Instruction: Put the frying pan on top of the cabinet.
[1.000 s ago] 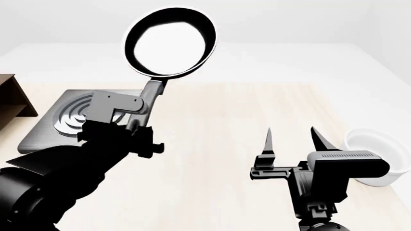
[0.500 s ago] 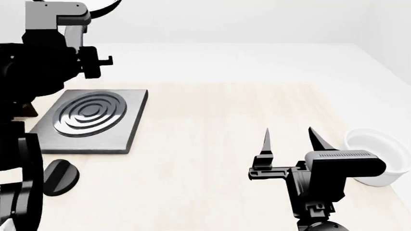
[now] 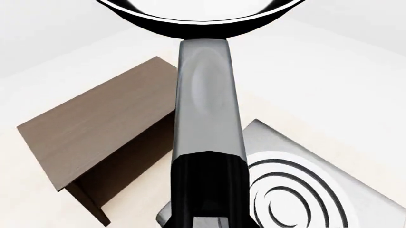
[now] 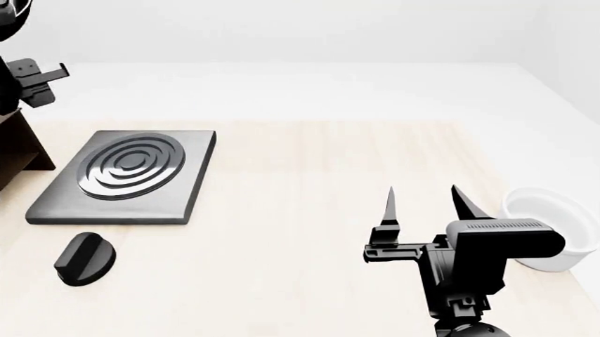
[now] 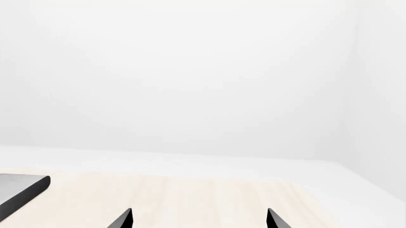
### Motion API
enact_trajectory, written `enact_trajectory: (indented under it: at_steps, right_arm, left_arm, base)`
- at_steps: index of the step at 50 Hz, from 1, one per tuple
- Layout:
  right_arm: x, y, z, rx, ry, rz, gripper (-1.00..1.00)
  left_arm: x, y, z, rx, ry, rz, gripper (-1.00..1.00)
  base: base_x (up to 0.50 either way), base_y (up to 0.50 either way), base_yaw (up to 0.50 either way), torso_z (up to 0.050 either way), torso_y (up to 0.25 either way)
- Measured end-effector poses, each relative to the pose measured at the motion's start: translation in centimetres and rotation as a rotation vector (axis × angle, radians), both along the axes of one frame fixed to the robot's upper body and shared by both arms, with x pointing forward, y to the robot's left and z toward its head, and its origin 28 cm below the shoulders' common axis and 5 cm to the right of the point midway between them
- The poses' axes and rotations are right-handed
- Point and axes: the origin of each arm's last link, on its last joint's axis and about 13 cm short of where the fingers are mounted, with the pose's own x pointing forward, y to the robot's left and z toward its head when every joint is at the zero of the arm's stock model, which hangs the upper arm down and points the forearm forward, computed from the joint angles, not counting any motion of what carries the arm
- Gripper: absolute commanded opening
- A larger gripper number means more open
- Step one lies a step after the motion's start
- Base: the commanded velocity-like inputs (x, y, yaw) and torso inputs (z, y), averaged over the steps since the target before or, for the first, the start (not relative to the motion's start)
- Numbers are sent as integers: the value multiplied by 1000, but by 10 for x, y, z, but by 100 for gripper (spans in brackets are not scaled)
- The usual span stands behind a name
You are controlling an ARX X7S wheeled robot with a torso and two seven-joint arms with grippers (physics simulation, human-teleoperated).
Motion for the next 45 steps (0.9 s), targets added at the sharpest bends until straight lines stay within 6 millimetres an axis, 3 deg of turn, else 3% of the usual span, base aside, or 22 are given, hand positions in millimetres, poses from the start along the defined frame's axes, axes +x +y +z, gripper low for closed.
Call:
enact_trajectory:
  at_steps: [22, 35, 45]
  right_arm:
    - [-1, 1, -2, -5, 3, -2, 100]
    - [0, 1, -2, -7, 3, -3, 100]
    - [0, 1, -2, -9, 3, -3, 100]
  left_arm:
    - [-12, 33, -20, -105, 44, 212, -100]
    - [-15, 41, -31, -129, 59, 252, -100]
    - [-17, 44, -35, -139, 65, 274, -100]
  base:
    - [0, 0, 0, 0, 1]
    - [0, 0, -1, 1, 1]
    - [1, 0, -1, 0, -149]
